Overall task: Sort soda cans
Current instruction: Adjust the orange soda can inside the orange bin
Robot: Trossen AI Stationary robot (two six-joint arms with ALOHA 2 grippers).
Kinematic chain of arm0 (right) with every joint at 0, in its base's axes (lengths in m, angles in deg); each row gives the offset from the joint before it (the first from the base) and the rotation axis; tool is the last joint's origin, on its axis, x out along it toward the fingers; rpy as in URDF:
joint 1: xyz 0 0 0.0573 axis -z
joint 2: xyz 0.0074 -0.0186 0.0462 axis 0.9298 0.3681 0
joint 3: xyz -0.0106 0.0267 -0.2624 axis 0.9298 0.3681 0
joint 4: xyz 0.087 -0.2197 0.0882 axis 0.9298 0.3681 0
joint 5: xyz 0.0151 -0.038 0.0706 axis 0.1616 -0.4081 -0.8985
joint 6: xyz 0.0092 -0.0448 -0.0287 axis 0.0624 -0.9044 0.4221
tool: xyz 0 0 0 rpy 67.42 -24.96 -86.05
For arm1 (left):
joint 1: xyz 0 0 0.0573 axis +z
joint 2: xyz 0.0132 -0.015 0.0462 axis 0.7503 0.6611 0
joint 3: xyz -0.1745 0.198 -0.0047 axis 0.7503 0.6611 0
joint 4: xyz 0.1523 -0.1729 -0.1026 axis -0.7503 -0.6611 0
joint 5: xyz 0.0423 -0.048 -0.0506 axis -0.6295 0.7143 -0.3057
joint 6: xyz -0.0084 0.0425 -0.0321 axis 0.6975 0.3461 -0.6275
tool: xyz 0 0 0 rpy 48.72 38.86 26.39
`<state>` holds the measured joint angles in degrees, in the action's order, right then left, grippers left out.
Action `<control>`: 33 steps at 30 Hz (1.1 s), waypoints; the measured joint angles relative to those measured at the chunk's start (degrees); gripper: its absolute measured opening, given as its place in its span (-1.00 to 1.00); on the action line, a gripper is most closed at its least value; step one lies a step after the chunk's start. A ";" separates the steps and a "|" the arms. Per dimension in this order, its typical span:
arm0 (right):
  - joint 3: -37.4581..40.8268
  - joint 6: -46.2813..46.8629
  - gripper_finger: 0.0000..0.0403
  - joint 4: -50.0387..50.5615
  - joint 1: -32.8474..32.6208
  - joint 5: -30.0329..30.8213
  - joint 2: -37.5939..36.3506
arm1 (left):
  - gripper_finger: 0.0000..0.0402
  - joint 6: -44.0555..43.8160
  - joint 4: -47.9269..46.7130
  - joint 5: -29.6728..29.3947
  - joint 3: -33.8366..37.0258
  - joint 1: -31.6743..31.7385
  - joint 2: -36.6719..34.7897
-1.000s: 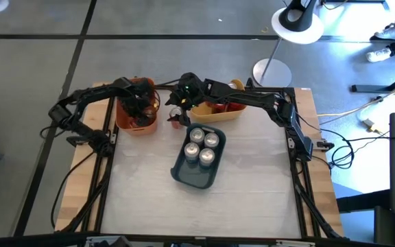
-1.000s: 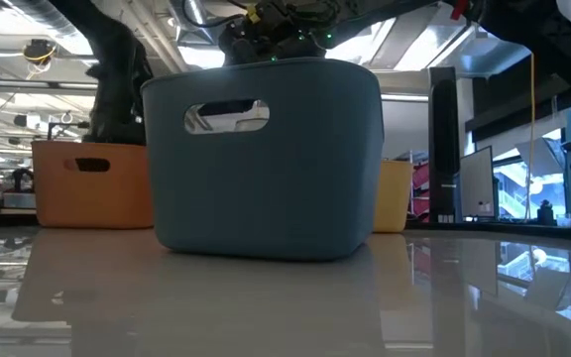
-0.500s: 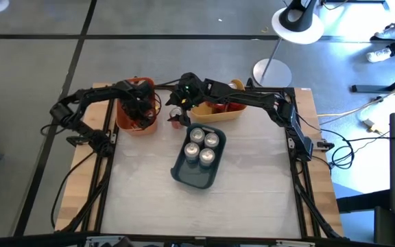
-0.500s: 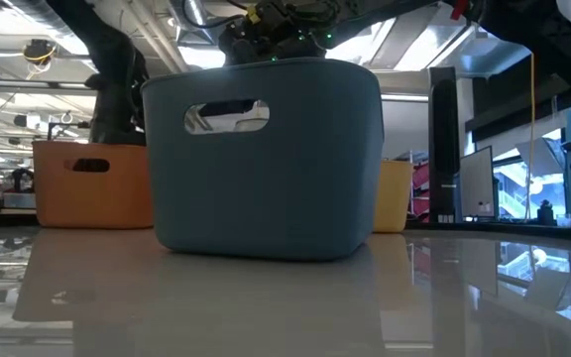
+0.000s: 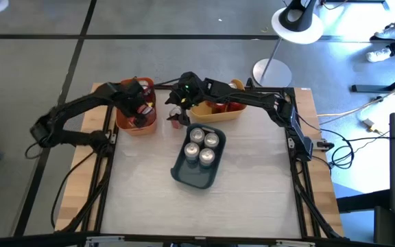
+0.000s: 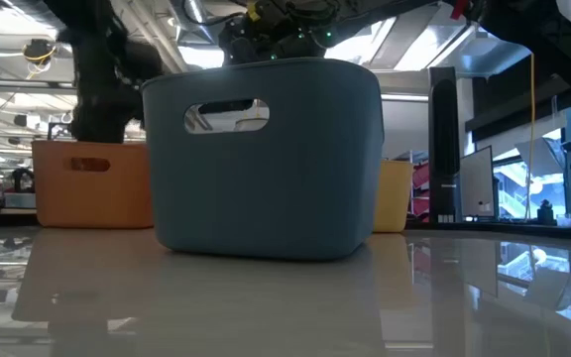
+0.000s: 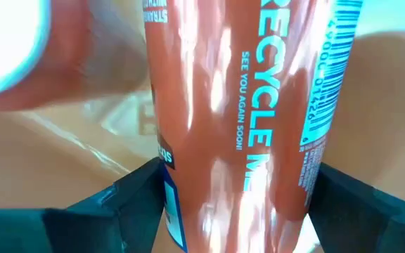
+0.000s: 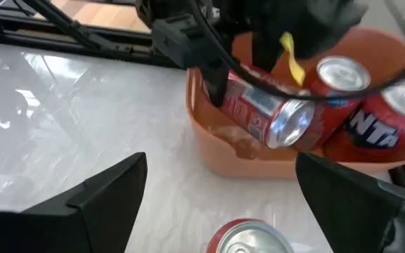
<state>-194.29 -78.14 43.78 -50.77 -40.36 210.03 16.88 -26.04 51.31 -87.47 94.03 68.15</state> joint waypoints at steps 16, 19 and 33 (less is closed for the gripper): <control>-4.67 4.48 0.80 -0.38 -0.04 0.85 -0.17 | 0.40 -4.10 0.49 -0.53 -6.56 -9.70 -17.98; -4.67 8.00 0.80 -1.03 0.02 -1.65 -0.17 | 0.40 -5.79 2.86 -0.34 -6.56 -12.81 -19.42; -4.67 17.46 0.80 -14.03 -0.97 -10.47 -0.17 | 0.40 -5.80 18.93 -0.36 -6.62 -23.43 -20.44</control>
<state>-198.96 -60.67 29.75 -51.74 -50.84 209.86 11.08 -7.11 50.95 -94.09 70.59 47.71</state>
